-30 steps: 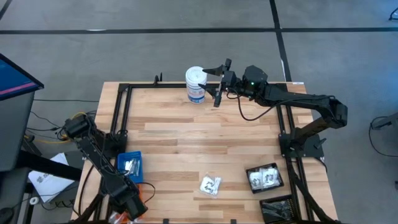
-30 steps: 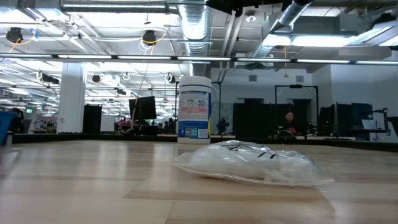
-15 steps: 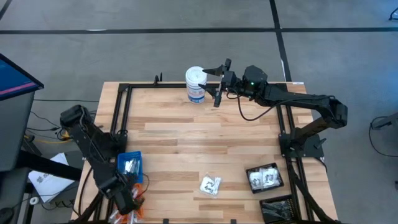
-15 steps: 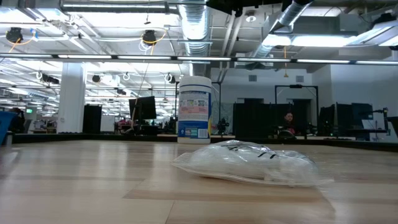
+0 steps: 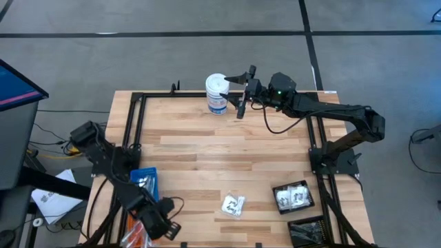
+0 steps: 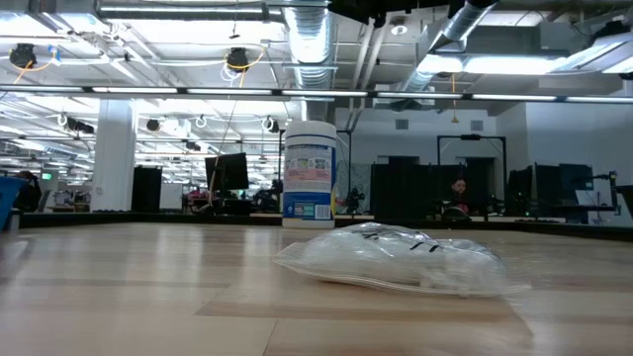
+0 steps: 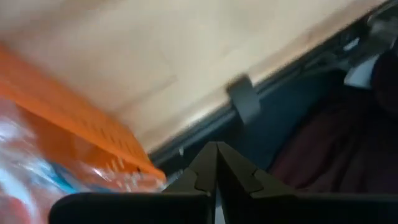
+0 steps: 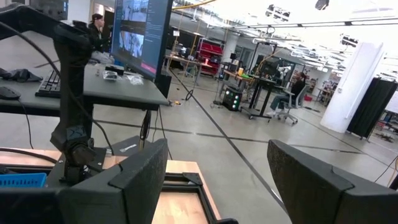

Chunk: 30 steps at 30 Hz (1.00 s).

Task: Pick & Place Travel size toiletries
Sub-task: Adjust the colored toothbrushes in the orange bin

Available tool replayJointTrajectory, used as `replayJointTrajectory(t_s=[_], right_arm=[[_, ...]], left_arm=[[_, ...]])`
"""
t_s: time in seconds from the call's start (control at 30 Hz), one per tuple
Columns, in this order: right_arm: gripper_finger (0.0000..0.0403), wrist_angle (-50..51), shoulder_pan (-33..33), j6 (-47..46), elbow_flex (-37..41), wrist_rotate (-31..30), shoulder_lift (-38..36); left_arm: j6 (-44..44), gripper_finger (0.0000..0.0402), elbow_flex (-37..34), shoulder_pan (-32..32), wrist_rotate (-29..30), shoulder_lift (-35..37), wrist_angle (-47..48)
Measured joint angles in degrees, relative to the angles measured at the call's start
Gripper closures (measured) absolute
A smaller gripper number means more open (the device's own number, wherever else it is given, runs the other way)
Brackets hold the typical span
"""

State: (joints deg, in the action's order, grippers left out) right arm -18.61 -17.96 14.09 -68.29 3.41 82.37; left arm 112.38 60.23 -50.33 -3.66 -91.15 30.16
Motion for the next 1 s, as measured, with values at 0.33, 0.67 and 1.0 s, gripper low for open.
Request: replayJointTrajectory(t_s=[0.33, 0.67, 1.0], right_arm=[[0.0132, 0.1, 0.0, 0.0, 0.0, 0.0, 0.0], [0.0132, 0.1, 0.0, 0.0, 0.0, 0.0, 0.0], [0.0132, -0.3, 0.0, 0.0, 0.0, 0.0, 0.0]], left_arm=[[9.7, 0.0402, 0.0, -4.4, -5.9, -4.6, -7.5], [18.5, 0.0401, 0.0, -7.7, -12.0, -4.6, -7.3], [2.8, 0.0402, 0.1, -2.3, 4.2, -2.6, -1.9]])
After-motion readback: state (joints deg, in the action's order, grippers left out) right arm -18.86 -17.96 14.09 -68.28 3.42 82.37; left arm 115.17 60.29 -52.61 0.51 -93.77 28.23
